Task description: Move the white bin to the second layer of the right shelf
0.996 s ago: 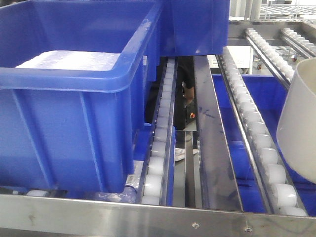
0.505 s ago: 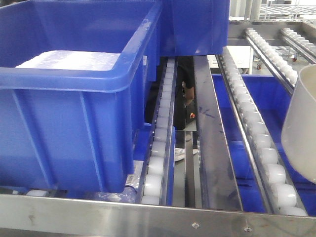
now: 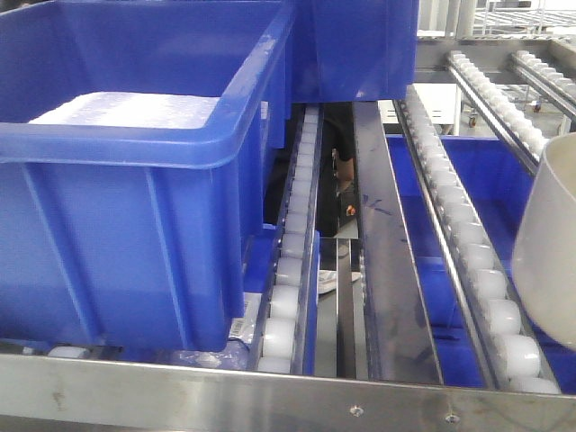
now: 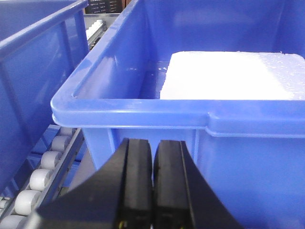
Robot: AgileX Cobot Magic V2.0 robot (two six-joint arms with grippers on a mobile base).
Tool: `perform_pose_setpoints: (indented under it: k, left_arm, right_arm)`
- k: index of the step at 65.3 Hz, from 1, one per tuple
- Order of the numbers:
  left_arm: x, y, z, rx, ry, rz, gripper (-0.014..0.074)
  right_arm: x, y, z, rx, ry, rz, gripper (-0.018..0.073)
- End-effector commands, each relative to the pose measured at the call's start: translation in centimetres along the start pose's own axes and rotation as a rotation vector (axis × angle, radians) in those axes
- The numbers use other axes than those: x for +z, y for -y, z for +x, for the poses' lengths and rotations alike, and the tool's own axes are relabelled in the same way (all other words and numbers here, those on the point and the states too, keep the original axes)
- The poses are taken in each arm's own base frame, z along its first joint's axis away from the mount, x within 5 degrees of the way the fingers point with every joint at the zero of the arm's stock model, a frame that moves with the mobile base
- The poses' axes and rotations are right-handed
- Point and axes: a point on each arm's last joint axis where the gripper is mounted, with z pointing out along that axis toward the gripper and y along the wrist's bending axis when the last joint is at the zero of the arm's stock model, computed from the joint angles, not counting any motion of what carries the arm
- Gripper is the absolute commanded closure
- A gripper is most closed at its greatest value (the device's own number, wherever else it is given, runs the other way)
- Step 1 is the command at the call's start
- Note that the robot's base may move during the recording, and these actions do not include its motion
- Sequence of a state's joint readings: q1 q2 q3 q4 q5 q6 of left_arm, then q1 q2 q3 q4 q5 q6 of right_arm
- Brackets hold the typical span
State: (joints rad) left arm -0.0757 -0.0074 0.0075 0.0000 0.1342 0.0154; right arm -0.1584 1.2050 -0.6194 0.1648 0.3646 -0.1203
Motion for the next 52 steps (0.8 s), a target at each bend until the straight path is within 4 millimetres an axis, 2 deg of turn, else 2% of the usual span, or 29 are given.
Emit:
perform_pose_setpoints:
  k: [1,10,14,29,37,44,52]
  left_arm:
    - [0.1,0.0,0.4,-0.003,0.065,0.003,0.0512]
    - [0.1,0.0,0.4,-0.003,0.065,0.003,0.0512]
    - [0.1,0.0,0.4,-0.003,0.065,0.003,0.0512]
    - [0.1,0.0,0.4,-0.003,0.065,0.003,0.0512]
    - [0.1,0.0,0.4,-0.003,0.065,0.003,0.0512]
    - [0.1,0.0,0.4,-0.003,0.065,0.003,0.0512]
    - [0.1,0.0,0.4,-0.003,0.065,0.003,0.0512]
  right_arm:
    - [-0.8,0.0,-1.5,-0.009,0.111,0.008,0.0444]
    - [-1.1,-0.4,-1.5,-0.021,0.125,-0.004,0.0295]
    - [-1.7,-0.5,-1.7,-0.027,0.147,-0.009,0.0257]
    - [-5.6,-0.9,-1.9,-0.041,0.296,-0.019,0.025]
    - [-7.4,-0.8,-0.7,-0.043,0.381,-0.018,0.0251]
    - [-8.5,-0.7,1.0,-0.044,0.441,-0.017,0.0315]
    - [-9.7,-0.6,3.0,-0.044,0.514,-0.016,0.0459]
